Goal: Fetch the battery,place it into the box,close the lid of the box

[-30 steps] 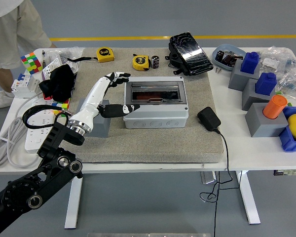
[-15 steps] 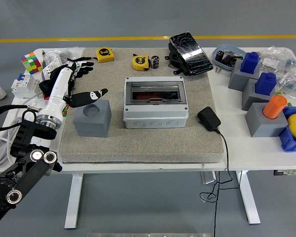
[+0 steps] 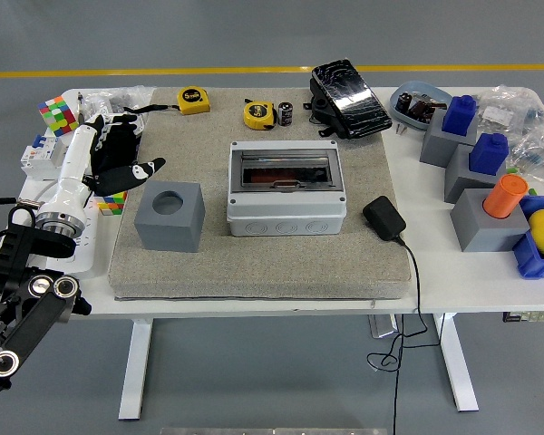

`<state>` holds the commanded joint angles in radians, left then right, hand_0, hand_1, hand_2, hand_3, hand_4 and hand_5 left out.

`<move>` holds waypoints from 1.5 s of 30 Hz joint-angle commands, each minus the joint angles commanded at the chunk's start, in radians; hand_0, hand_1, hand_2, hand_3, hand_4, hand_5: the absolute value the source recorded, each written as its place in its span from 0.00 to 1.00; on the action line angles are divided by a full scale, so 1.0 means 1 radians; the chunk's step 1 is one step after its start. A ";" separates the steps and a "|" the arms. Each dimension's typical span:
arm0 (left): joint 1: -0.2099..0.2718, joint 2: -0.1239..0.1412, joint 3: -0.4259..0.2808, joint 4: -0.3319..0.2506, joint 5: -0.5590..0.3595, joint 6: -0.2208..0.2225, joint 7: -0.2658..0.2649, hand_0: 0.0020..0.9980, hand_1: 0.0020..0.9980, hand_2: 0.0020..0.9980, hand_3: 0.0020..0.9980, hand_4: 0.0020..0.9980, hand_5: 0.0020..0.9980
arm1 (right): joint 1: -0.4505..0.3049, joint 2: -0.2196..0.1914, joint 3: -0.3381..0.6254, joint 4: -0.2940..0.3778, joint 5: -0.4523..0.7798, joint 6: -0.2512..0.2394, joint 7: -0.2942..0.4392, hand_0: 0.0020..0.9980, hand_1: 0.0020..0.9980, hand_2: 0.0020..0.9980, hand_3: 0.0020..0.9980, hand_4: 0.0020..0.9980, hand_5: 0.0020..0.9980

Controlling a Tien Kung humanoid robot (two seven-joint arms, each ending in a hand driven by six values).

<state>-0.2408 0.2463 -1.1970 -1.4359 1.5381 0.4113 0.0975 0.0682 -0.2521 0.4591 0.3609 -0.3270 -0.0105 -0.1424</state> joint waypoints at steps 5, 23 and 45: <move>0.000 0.002 -0.036 0.007 0.001 -0.001 -0.002 0.72 0.74 0.70 0.70 0.95 0.15 | 0.000 0.000 -0.003 -0.001 0.003 0.000 -0.001 0.70 0.73 0.72 0.70 1.00 0.71; 0.019 0.022 -0.091 0.007 0.002 -0.010 -0.007 0.73 0.73 0.68 0.69 0.93 0.16 | 0.017 -0.012 -0.125 0.013 0.039 0.001 -0.003 0.70 0.73 0.72 0.70 1.00 0.71; 0.036 0.025 -0.120 0.006 0.015 -0.018 0.002 0.73 0.73 0.67 0.69 0.93 0.16 | 0.017 0.003 -0.048 0.000 0.017 0.000 0.000 0.70 0.73 0.72 0.70 1.00 0.71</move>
<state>-0.2044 0.2711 -1.3166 -1.4296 1.5529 0.3935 0.0995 0.0857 -0.2494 0.4109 0.3614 -0.3100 -0.0105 -0.1426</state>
